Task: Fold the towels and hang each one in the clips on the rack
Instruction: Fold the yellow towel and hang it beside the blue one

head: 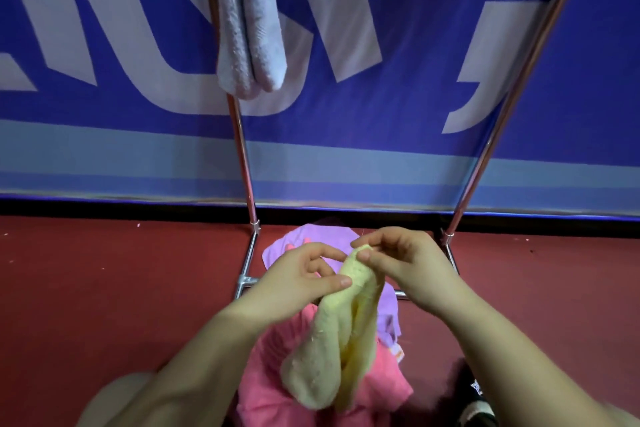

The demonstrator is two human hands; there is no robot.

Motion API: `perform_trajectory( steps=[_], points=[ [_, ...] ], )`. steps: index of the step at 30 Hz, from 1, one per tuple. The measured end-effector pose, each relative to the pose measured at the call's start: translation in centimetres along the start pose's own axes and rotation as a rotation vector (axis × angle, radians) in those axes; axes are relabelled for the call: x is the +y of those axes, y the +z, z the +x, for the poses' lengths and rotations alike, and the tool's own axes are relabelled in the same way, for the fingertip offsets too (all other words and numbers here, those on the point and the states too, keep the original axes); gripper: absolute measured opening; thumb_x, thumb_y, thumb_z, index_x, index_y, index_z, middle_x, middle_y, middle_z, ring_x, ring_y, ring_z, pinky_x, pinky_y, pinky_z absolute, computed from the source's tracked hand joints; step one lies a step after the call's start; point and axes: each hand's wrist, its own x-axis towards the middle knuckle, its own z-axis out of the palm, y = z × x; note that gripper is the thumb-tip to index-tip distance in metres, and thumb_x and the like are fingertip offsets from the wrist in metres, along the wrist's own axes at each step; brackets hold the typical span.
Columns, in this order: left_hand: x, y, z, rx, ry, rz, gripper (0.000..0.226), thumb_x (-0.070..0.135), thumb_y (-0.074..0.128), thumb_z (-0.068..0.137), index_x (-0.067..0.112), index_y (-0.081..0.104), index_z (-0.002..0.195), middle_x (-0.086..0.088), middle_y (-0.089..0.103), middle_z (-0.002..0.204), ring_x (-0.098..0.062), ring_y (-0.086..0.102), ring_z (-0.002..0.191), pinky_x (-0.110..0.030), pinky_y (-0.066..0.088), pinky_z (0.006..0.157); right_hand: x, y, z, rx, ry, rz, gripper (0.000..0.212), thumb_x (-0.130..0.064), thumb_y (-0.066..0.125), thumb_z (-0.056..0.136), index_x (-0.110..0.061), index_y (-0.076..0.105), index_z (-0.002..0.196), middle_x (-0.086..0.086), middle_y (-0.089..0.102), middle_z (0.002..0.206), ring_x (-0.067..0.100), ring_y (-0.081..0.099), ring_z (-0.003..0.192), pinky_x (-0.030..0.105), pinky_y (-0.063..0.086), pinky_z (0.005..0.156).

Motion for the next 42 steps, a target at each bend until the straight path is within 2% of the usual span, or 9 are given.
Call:
perform_trajectory(
  steps=[5, 8, 13, 17, 21, 25, 31, 36, 42],
  points=[
    [-0.5, 0.3, 1.0, 0.018, 0.078, 0.182, 0.020, 0.027, 0.063, 0.085, 0.045, 0.062, 0.093, -0.003, 0.053, 0.080, -0.013, 0.051, 0.070, -0.025, 0.043, 0.070, -0.2, -0.6, -0.3, -0.119, -0.029, -0.138, 0.022, -0.010, 0.063, 0.087, -0.030, 0.070, 0.087, -0.014, 0.072, 0.085, -0.005, 0.062, 0.080, 0.013, 0.047, 0.077],
    [-1.3, 0.5, 2.2, 0.005, 0.112, 0.309, 0.009, 0.027, 0.060, 0.087, 0.035, 0.061, 0.087, 0.004, 0.052, 0.094, -0.008, 0.049, 0.088, -0.021, 0.038, 0.086, 0.0, -1.1, -0.7, -0.110, -0.039, -0.226, 0.019, -0.013, 0.063, 0.088, -0.028, 0.073, 0.094, -0.022, 0.070, 0.085, -0.005, 0.064, 0.087, 0.012, 0.047, 0.080],
    [-1.9, 0.9, 3.0, -0.146, 0.037, 0.166, 0.015, 0.022, 0.056, 0.090, 0.023, 0.056, 0.075, 0.009, 0.044, 0.061, -0.013, 0.036, 0.063, -0.028, 0.027, 0.059, 0.6, -2.4, -0.3, -0.070, -0.028, -0.363, 0.015, -0.012, 0.064, 0.087, -0.019, 0.073, 0.096, -0.024, 0.064, 0.080, -0.018, 0.058, 0.080, 0.001, 0.039, 0.072],
    [-2.5, -0.3, 3.4, -0.125, 0.046, 0.436, 0.028, 0.030, 0.063, 0.087, 0.021, 0.055, 0.062, 0.006, 0.038, 0.058, -0.007, 0.034, 0.059, -0.026, 0.028, 0.060, 0.8, -3.9, 0.2, -0.056, 0.011, -0.437, 0.016, -0.010, 0.065, 0.085, -0.023, 0.072, 0.087, -0.025, 0.063, 0.078, -0.020, 0.057, 0.075, 0.000, 0.040, 0.068],
    [-2.8, -2.5, 3.6, -0.068, 0.040, 0.702, 0.041, 0.046, 0.064, 0.081, 0.006, 0.061, 0.073, 0.000, 0.045, 0.065, -0.006, 0.038, 0.062, -0.017, 0.029, 0.061, 1.1, -6.2, 0.4, 0.002, 0.091, -0.486, 0.026, -0.010, 0.063, 0.085, -0.033, 0.065, 0.075, -0.015, 0.070, 0.080, -0.007, 0.062, 0.075, 0.009, 0.046, 0.071],
    [-2.5, -2.9, 3.7, 0.004, 0.048, 0.426, 0.018, 0.039, 0.071, 0.073, 0.023, 0.065, 0.065, 0.013, 0.045, 0.056, -0.005, 0.037, 0.056, -0.025, 0.030, 0.058, 2.3, -6.9, 0.6, -0.092, 0.227, -0.591, 0.014, -0.015, 0.064, 0.085, -0.028, 0.065, 0.078, -0.009, 0.070, 0.082, 0.007, 0.065, 0.078, 0.024, 0.050, 0.076],
    [-0.2, -0.2, 3.2, -0.098, 0.089, 0.061, 0.026, 0.033, 0.074, 0.065, 0.012, 0.068, 0.079, -0.012, 0.058, 0.079, -0.022, 0.050, 0.076, -0.037, 0.038, 0.074, 2.4, -2.7, 1.6, -0.232, 0.224, -0.098, 0.019, -0.023, 0.057, 0.090, -0.025, 0.063, 0.108, -0.009, 0.066, 0.115, 0.001, 0.060, 0.108, 0.011, 0.044, 0.093],
    [0.5, -0.3, 3.0, -0.081, 0.085, 0.000, 0.007, 0.023, 0.072, 0.066, 0.020, 0.066, 0.070, 0.000, 0.063, 0.068, -0.010, 0.056, 0.064, -0.024, 0.044, 0.066, 2.3, -1.4, 1.8, -0.267, 0.193, 0.086, 0.016, -0.013, 0.054, 0.093, -0.003, 0.065, 0.087, 0.010, 0.065, 0.085, 0.016, 0.059, 0.082, 0.025, 0.046, 0.082],
    [-1.2, -2.2, 3.4, -0.023, 0.079, 0.426, 0.050, 0.061, 0.064, 0.057, 0.013, 0.054, 0.067, -0.004, 0.047, 0.068, -0.016, 0.043, 0.067, -0.035, 0.034, 0.068, 1.4, -1.6, 2.0, -0.121, 0.096, 0.158, 0.019, -0.006, 0.054, 0.091, -0.013, 0.059, 0.074, -0.004, 0.057, 0.068, 0.006, 0.049, 0.067, 0.016, 0.041, 0.065]
  ],
)
